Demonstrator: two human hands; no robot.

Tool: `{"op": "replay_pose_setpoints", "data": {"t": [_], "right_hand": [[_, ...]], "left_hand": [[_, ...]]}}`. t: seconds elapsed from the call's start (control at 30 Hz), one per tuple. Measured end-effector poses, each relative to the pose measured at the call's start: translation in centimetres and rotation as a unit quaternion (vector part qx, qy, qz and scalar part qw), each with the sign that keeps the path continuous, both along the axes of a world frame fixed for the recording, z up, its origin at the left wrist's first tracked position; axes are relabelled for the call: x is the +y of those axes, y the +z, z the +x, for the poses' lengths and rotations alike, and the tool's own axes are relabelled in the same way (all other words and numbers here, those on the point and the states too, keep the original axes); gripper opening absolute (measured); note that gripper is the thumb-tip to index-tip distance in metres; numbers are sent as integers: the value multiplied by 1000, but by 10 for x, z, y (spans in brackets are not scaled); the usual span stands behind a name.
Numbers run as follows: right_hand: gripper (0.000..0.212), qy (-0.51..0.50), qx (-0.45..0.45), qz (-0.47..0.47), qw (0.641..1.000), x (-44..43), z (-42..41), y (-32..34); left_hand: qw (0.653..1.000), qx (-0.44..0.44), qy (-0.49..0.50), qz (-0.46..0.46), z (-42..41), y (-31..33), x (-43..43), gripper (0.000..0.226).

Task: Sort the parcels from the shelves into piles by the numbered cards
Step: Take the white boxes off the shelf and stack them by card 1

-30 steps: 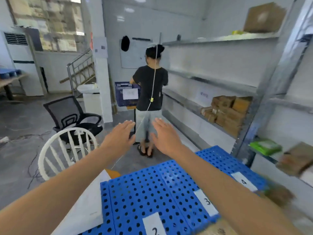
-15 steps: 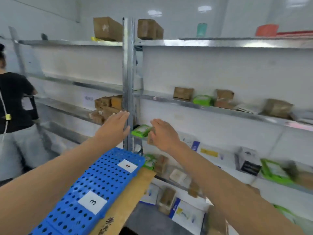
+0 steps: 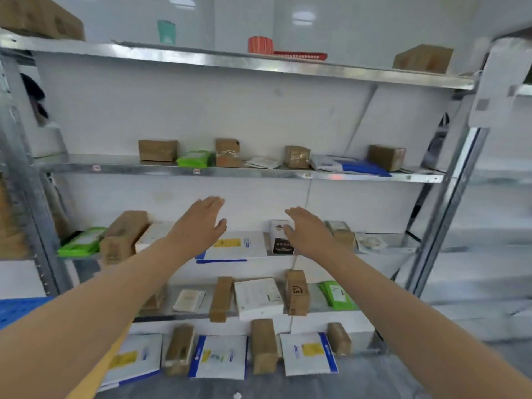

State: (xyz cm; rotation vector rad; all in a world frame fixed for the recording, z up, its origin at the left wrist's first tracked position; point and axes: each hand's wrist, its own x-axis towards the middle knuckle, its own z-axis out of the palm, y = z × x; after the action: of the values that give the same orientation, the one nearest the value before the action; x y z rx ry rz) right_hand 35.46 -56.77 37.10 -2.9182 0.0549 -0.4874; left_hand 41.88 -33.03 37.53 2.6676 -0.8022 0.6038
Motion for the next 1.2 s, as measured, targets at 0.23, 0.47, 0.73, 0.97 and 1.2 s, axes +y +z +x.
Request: {"op": "replay_pose_setpoints", "data": {"t": [0.23, 0.47, 0.73, 0.97, 1.2], "right_hand": [[48, -45, 35, 21, 998, -30, -15, -22], [43, -19, 32, 21, 999, -11, 33, -31], [48, 17, 63, 19, 998, 25, 135, -33], [52, 87, 107, 42, 990, 95, 235, -51], [42, 136, 132, 88, 978, 148, 301, -84]], "left_hand": [[999, 17, -27, 7, 7, -28, -25, 52], [999, 33, -22, 8, 50, -39, -11, 52], [999, 50, 15, -9, 126, -42, 16, 52], [995, 80, 63, -12, 202, -59, 59, 54], [987, 88, 130, 12, 256, -80, 111, 56]]}}
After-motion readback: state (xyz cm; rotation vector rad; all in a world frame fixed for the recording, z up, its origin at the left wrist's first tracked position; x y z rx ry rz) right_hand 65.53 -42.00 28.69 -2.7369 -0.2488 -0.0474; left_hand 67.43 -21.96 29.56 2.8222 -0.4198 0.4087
